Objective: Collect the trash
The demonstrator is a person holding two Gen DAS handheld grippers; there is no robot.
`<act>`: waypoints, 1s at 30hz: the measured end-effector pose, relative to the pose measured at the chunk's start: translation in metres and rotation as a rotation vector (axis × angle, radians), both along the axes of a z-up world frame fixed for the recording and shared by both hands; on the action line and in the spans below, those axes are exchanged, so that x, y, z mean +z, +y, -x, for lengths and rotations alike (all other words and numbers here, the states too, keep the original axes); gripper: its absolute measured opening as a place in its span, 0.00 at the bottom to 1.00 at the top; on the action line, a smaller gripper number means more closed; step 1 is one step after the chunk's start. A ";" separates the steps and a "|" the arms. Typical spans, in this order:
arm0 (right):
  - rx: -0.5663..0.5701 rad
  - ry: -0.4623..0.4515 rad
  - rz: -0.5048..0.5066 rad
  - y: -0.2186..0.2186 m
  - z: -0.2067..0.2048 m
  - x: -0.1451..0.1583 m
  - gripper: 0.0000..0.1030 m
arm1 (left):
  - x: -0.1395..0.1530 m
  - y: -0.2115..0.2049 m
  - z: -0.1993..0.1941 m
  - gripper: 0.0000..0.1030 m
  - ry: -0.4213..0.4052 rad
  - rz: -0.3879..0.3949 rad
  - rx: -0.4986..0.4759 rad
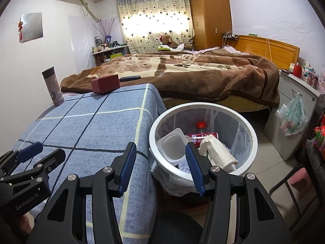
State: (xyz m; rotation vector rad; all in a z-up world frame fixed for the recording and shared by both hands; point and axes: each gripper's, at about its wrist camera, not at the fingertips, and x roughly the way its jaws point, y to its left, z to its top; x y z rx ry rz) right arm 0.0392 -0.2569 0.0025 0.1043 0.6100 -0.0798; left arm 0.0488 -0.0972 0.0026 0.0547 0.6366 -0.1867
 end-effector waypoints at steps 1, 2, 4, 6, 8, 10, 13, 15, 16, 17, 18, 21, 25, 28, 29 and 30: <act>-0.001 0.001 0.001 0.000 0.000 0.000 0.50 | 0.000 0.000 0.000 0.67 0.002 0.000 0.000; -0.001 0.000 0.001 0.000 0.000 0.000 0.50 | 0.001 0.000 0.000 0.67 0.001 0.000 -0.002; -0.001 0.001 0.000 0.000 0.000 0.000 0.50 | 0.001 -0.001 0.001 0.67 0.002 -0.002 -0.004; -0.002 -0.001 0.001 0.000 0.000 0.000 0.50 | 0.001 -0.002 0.001 0.67 0.002 -0.002 -0.007; -0.002 0.001 0.000 -0.001 0.001 0.000 0.50 | 0.001 -0.002 0.000 0.67 0.001 -0.002 -0.005; -0.002 0.001 -0.001 -0.001 0.001 0.001 0.50 | 0.001 -0.002 0.000 0.67 0.001 -0.002 -0.006; -0.002 0.001 -0.002 -0.001 0.001 0.001 0.50 | 0.002 -0.002 0.000 0.67 0.004 -0.002 -0.006; -0.002 0.001 0.001 -0.001 0.001 0.001 0.50 | 0.002 -0.002 0.000 0.67 0.002 -0.003 -0.006; -0.002 0.000 0.000 -0.001 0.002 0.002 0.50 | 0.002 -0.002 0.000 0.67 0.002 -0.004 -0.005; 0.000 0.000 -0.002 -0.001 0.001 0.002 0.50 | 0.002 -0.002 0.001 0.67 0.002 0.000 -0.005; 0.000 0.000 -0.002 -0.001 0.001 0.002 0.50 | 0.001 -0.002 0.000 0.67 0.002 0.000 -0.006; -0.001 0.000 -0.003 -0.001 0.001 0.002 0.50 | 0.002 -0.001 0.000 0.67 0.002 0.002 -0.003; -0.001 0.002 0.000 -0.001 0.001 0.002 0.50 | 0.001 0.000 -0.001 0.67 0.003 0.005 -0.003; 0.001 0.002 -0.002 -0.001 0.001 0.002 0.50 | 0.001 0.000 -0.001 0.67 0.005 0.008 -0.004; 0.001 0.002 -0.001 -0.001 0.001 0.002 0.50 | 0.000 0.000 0.000 0.67 0.005 0.007 -0.003; -0.001 0.002 0.000 -0.001 0.001 0.002 0.50 | 0.000 -0.001 0.000 0.67 0.006 0.007 -0.003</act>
